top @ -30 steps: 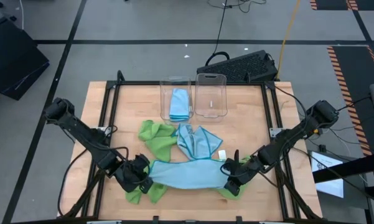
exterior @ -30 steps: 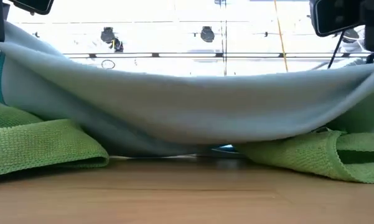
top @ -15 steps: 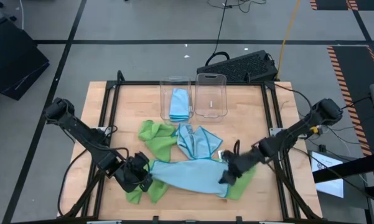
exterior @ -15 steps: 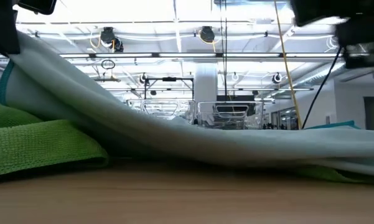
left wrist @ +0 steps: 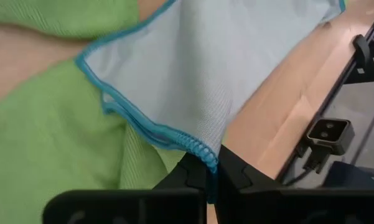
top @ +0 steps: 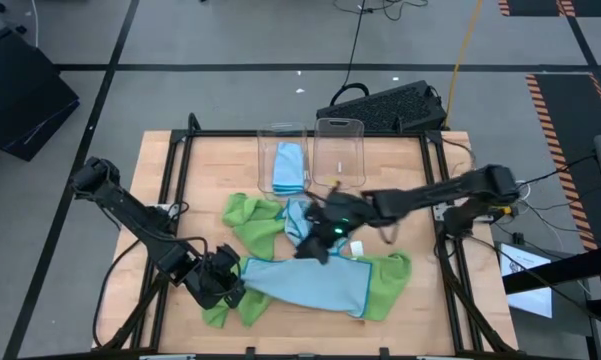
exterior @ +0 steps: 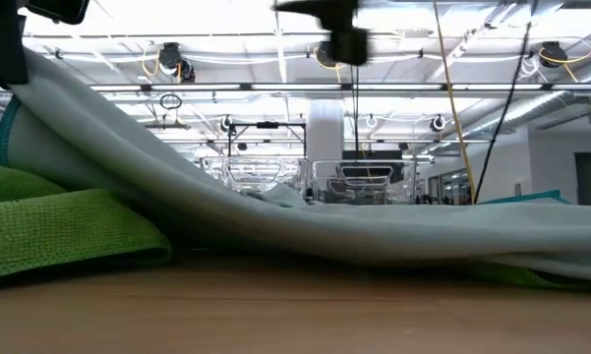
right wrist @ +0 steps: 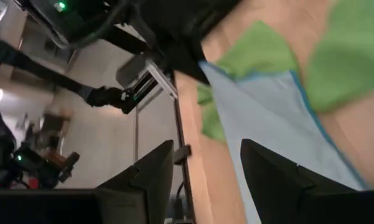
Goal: Fold microfiber towels
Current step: Fold the bottom blue microfiber towel
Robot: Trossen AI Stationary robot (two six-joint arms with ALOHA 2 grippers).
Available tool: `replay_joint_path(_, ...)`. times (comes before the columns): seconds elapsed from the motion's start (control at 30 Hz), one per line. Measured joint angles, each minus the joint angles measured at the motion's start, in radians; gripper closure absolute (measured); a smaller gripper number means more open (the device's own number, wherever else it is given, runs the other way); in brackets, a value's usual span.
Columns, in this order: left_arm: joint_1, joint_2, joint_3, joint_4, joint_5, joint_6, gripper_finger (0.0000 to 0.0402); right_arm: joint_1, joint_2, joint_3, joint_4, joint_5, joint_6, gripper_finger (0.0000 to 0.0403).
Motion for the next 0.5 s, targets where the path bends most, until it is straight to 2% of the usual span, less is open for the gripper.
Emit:
replay_joint_path(0.13,0.000,0.000,0.000,0.001,0.018,-0.028,0.0395,-0.044,0.164,0.171,-0.029,-0.089,-0.124,0.0211)
replay_joint_path(0.23,-0.001,0.000,0.000,0.003,0.032,-0.052,0.0397,-0.060,0.250,0.250,-0.019,-0.132,-0.179,0.0196)
replay_joint_path(0.33,-0.010,0.000,0.000,0.018,0.032,-0.059,0.0392,-0.070,0.315,0.302,-0.020,-0.188,-0.219,0.0176)
replay_joint_path(0.5,-0.022,0.014,0.002,0.023,0.032,-0.100,0.0397,-0.082,0.389,0.348,-0.017,-0.218,-0.273,0.0147)
